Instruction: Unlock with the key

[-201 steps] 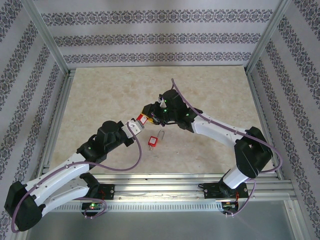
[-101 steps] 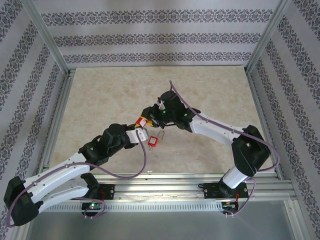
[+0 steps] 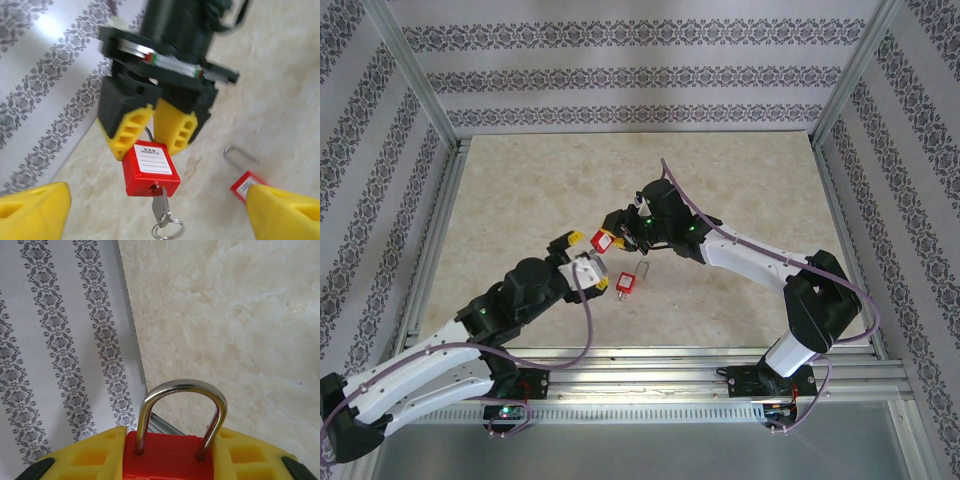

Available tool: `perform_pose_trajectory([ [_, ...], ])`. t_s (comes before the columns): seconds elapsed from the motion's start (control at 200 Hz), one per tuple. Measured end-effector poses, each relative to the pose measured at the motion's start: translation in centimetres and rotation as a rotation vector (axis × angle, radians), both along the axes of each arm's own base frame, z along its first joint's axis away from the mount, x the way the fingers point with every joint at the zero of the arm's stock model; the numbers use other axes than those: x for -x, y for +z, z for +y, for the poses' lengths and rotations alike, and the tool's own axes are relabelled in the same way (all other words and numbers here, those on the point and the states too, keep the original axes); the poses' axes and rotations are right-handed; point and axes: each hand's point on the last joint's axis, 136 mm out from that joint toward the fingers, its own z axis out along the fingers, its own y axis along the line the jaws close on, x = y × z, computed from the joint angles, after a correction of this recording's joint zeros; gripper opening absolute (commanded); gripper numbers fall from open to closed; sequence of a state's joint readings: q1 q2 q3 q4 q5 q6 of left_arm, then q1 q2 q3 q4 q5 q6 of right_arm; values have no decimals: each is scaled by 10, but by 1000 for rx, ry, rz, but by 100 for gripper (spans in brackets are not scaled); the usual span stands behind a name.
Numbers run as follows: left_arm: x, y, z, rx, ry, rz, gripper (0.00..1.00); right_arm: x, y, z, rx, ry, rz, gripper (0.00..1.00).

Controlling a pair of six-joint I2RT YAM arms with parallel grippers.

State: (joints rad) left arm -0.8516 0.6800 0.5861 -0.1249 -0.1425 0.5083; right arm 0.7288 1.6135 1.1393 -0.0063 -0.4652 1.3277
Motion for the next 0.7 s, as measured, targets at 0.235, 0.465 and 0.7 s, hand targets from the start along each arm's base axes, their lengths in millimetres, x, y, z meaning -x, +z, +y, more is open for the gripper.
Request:
perform_pose_trajectory([
  [0.235, 1, 8, 7, 375, 135, 231, 97, -1, 1, 0, 0, -4, -4, 8],
  [0.465, -25, -18, 16, 718, 332, 557, 90, -1, 3, 0, -2, -2, -10, 8],
  [0.7, -33, -30, 7, 839, 372, 702, 82, -1, 3, 0, -2, -2, -10, 8],
])
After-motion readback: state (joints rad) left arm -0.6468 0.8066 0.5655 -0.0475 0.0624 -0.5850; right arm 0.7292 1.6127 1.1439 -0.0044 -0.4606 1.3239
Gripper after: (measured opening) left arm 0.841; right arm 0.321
